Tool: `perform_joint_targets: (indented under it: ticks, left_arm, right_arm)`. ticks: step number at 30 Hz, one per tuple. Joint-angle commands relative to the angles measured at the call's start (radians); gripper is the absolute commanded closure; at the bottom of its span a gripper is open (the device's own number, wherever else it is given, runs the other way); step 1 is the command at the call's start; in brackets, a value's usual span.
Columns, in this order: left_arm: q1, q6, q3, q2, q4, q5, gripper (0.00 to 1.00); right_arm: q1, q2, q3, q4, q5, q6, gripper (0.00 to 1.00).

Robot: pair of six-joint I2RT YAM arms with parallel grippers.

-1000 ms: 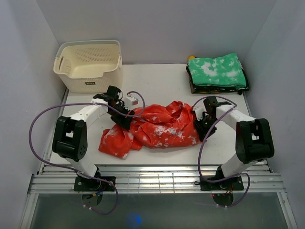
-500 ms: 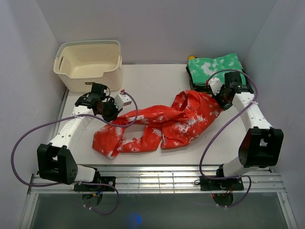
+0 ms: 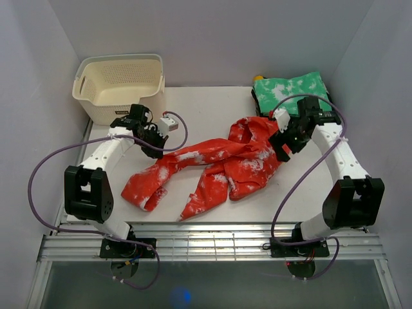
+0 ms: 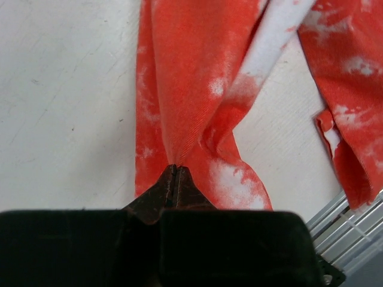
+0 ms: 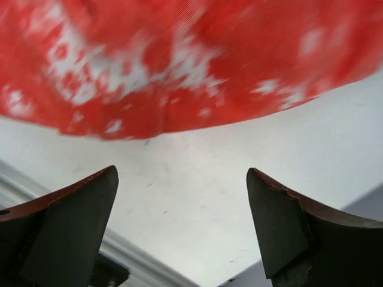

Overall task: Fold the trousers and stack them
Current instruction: Flatten the trousers out

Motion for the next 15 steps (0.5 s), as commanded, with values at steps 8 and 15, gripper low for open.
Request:
perform_joint_targets:
  ticks: [8, 15]
  left_arm:
    - [0.109, -0.343, 0.195, 0.192, 0.01, 0.136, 1.0]
    - [0.139, -0.4, 0.215, 0.225, -0.013, 0.137, 1.0]
  right_arm:
    - [0.329, -0.223, -0.337, -0.078, -0.131, 0.105, 0.14]
    - [0.561, -0.162, -0.334, 0.077, -0.094, 0.322, 0.3]
